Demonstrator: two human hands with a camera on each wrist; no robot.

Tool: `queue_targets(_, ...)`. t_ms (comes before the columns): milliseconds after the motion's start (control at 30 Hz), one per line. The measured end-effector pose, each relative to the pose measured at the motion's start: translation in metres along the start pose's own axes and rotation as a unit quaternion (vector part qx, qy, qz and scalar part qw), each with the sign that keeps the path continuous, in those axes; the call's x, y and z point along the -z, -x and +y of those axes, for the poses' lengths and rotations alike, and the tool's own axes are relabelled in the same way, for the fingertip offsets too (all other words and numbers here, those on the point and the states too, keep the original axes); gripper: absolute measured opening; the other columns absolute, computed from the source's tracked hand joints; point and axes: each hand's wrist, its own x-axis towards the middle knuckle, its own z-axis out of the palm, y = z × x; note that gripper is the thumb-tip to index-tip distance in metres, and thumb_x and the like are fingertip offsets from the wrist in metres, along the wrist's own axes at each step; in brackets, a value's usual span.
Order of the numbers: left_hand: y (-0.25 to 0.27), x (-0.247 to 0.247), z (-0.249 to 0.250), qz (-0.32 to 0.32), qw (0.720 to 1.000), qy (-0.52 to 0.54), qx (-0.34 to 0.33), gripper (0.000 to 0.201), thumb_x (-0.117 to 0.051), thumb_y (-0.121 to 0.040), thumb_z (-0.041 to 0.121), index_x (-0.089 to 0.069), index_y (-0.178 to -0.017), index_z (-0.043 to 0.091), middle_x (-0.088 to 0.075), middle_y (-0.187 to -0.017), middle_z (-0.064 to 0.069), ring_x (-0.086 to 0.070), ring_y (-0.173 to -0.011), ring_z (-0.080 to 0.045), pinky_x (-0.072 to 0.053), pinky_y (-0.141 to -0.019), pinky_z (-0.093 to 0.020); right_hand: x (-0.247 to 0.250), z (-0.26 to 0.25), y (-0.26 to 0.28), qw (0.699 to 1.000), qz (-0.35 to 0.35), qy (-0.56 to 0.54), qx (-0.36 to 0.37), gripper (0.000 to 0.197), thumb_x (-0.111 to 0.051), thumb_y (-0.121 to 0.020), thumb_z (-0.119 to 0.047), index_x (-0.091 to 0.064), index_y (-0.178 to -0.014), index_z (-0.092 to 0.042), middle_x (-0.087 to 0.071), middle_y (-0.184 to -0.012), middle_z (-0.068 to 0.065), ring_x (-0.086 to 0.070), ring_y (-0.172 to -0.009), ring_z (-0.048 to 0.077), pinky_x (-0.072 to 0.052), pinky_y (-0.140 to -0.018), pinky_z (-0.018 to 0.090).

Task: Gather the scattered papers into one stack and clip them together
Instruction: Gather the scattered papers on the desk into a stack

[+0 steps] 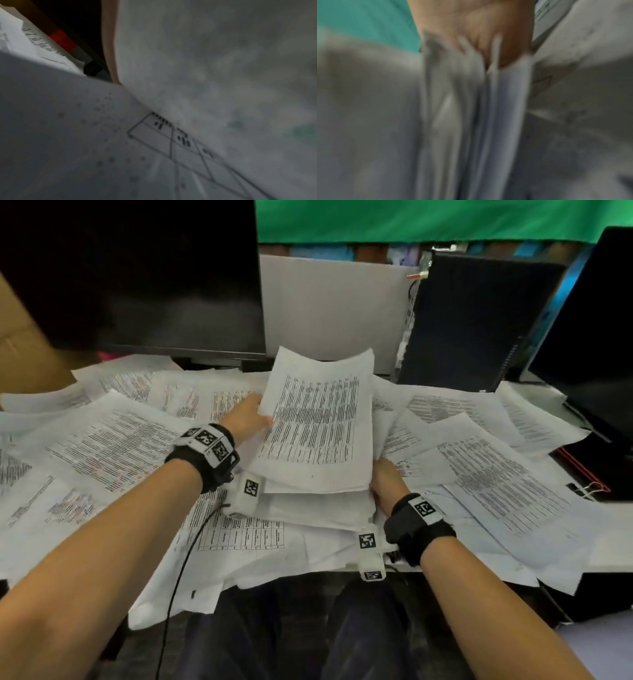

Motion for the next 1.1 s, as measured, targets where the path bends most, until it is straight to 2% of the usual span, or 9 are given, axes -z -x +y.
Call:
queue_targets(100,-0.004,-0.006,-0.012,-0.049,0.988,-0.129,0.073,0.04,-0.046,-0.094,0.008,-0.041,-0.133,0.007,-0.053,-0.131,-0.014,-0.056,-0.109,-0.031,-0.048,-0.076,-0.035,0.006,0.0,0.0,0.99,-0.012,-0.136,-0.034,0.04,-0.034,-0.102,-0.052,-0.066,-0.103,-0.026,-0.077,-0.092,-0.004,-0.072,-0.08,0.009,-0.058,-0.065,0.021)
queue_targets(200,0.006,-0.014,-0.01,-0.086,0.972,-0.187,0.11,0.039,-0.038,-0.096,0.002,-0.038,-0.134,-0.004,-0.05,-0.124,-0.018,-0.056,-0.1,-0.03,-0.046,-0.075,-0.032,0.004,-0.003,0.005,0.994,-0.019,-0.106,-0.02,0.052,-0.061,-0.086,-0.056,-0.065,-0.124,-0.021,-0.072,-0.116,0.0,-0.069,-0.103,0.017,-0.053,-0.096,0.036)
queue_targets(267,0.012,-0.025,-0.006,-0.097,0.972,-0.184,0.107,0.035,-0.04,-0.095,0.002,-0.044,-0.128,-0.008,-0.049,-0.11,-0.017,-0.054,-0.088,-0.027,-0.043,-0.071,-0.031,0.004,-0.002,0.001,0.999,-0.028,-0.043,-0.009,0.045,-0.073,-0.084,-0.031,-0.063,-0.125,-0.015,-0.07,-0.119,0.004,-0.067,-0.105,0.024,-0.051,-0.099,0.043)
queue_targets(400,0.017,-0.034,-0.011,-0.053,0.991,-0.029,0.116,0.038,-0.036,-0.093,-0.005,-0.045,-0.13,-0.002,-0.054,-0.125,-0.019,-0.055,-0.107,-0.032,-0.048,-0.088,-0.04,0.005,-0.015,0.009,0.995,-0.093,-0.003,-0.022,0.035,-0.064,-0.089,0.004,-0.059,-0.12,-0.012,-0.064,-0.124,0.014,-0.063,-0.11,0.031,-0.051,-0.095,0.045)
queue_targets(600,0.046,-0.009,0.021,0.104,0.963,0.226,-0.107,0.036,-0.042,-0.092,-0.005,-0.04,-0.124,0.011,-0.055,-0.117,0.003,-0.057,-0.097,-0.007,-0.049,-0.077,-0.019,0.02,-0.067,0.037,0.984,-0.092,-0.009,0.153,0.047,-0.065,-0.093,-0.014,-0.05,-0.137,-0.019,-0.063,-0.132,0.002,-0.06,-0.122,0.019,-0.046,-0.105,0.043)
queue_targets(767,0.065,0.032,0.071,0.206,0.911,0.246,-0.26,0.038,-0.045,-0.099,0.031,-0.034,-0.131,0.015,-0.051,-0.119,0.014,-0.052,-0.103,0.011,-0.045,-0.08,-0.003,0.022,-0.143,0.063,0.952,-0.082,0.019,0.294,0.063,-0.072,-0.085,-0.03,-0.045,-0.141,-0.016,-0.062,-0.131,-0.001,-0.061,-0.119,0.013,-0.049,-0.103,0.037)
queue_targets(867,0.067,0.046,0.078,0.252,0.884,0.26,-0.296,0.043,-0.046,-0.099,0.031,-0.035,-0.133,0.009,-0.05,-0.12,0.013,-0.05,-0.105,0.016,-0.041,-0.087,-0.005,0.031,-0.162,0.067,0.946,-0.083,-0.063,0.308,0.076,-0.077,-0.075,-0.033,-0.044,-0.14,-0.011,-0.064,-0.129,0.005,-0.063,-0.118,0.019,-0.052,-0.098,0.037)
queue_targets(1000,0.067,0.026,0.084,0.245,0.889,0.208,-0.326,0.038,-0.048,-0.098,0.025,-0.044,-0.129,0.004,-0.056,-0.108,0.016,-0.054,-0.096,0.017,-0.042,-0.084,-0.006,0.015,-0.166,0.073,0.952,-0.049,-0.07,0.295,0.036,-0.07,-0.087,-0.014,-0.063,-0.121,-0.007,-0.072,-0.109,0.006,-0.069,-0.104,0.017,-0.055,-0.093,0.036)
queue_targets(1100,0.076,0.014,0.116,0.315,0.845,0.175,-0.395,0.026,-0.041,-0.1,0.014,-0.047,-0.122,0.001,-0.053,-0.098,0.023,-0.054,-0.084,0.02,-0.043,-0.077,-0.008,-0.004,-0.19,0.087,0.932,0.022,-0.052,0.358,0.012,-0.066,-0.091,-0.009,-0.065,-0.096,-0.021,-0.071,-0.095,0.004,-0.068,-0.093,0.018,-0.056,-0.09,0.043)
